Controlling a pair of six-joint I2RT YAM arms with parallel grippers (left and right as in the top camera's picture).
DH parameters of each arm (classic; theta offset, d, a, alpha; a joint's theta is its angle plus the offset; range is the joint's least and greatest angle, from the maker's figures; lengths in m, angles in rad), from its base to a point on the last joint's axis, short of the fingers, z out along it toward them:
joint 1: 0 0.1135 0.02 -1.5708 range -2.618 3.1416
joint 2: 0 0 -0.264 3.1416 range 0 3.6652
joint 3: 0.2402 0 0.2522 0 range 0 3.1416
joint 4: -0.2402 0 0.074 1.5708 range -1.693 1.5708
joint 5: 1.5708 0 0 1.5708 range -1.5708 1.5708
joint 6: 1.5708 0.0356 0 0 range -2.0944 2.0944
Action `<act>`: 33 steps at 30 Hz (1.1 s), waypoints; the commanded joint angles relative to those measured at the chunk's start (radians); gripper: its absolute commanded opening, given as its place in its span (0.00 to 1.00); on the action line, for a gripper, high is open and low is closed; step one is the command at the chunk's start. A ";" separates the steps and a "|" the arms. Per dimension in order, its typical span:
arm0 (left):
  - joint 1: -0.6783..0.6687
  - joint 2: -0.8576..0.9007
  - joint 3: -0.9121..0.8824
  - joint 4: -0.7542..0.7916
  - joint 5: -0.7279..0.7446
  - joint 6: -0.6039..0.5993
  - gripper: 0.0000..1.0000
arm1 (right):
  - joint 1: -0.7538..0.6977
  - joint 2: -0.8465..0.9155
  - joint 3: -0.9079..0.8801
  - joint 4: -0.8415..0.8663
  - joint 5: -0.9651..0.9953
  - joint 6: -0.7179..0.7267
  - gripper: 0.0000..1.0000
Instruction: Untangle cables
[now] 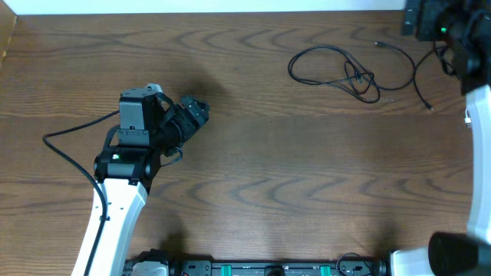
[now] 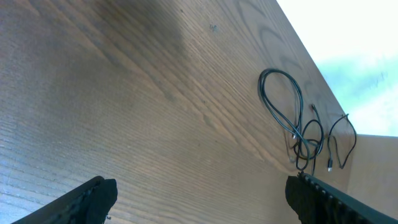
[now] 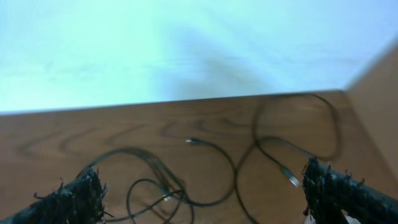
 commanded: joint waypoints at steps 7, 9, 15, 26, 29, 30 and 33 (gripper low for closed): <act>0.003 -0.005 0.012 -0.002 -0.007 0.021 0.92 | 0.062 -0.194 0.008 -0.095 0.044 0.114 0.99; 0.003 -0.005 0.012 -0.002 -0.007 0.021 0.92 | 0.074 -0.251 0.008 -0.116 0.004 0.114 0.99; 0.003 -0.005 0.012 -0.002 -0.007 0.021 0.92 | 0.073 -0.414 0.008 -0.196 -0.050 0.114 0.99; 0.003 -0.005 0.012 -0.002 -0.007 0.021 0.92 | 0.073 -0.616 0.008 -0.461 -0.050 0.114 0.99; 0.003 -0.005 0.012 -0.002 -0.007 0.021 0.92 | 0.073 -0.649 0.008 -0.562 -0.051 0.114 0.99; 0.003 -0.005 0.012 -0.002 -0.007 0.021 0.92 | 0.073 -0.657 0.008 -0.596 -0.050 0.114 0.99; 0.003 -0.005 0.012 -0.002 -0.007 0.021 0.92 | 0.072 -0.671 0.008 -0.712 -0.050 0.114 0.99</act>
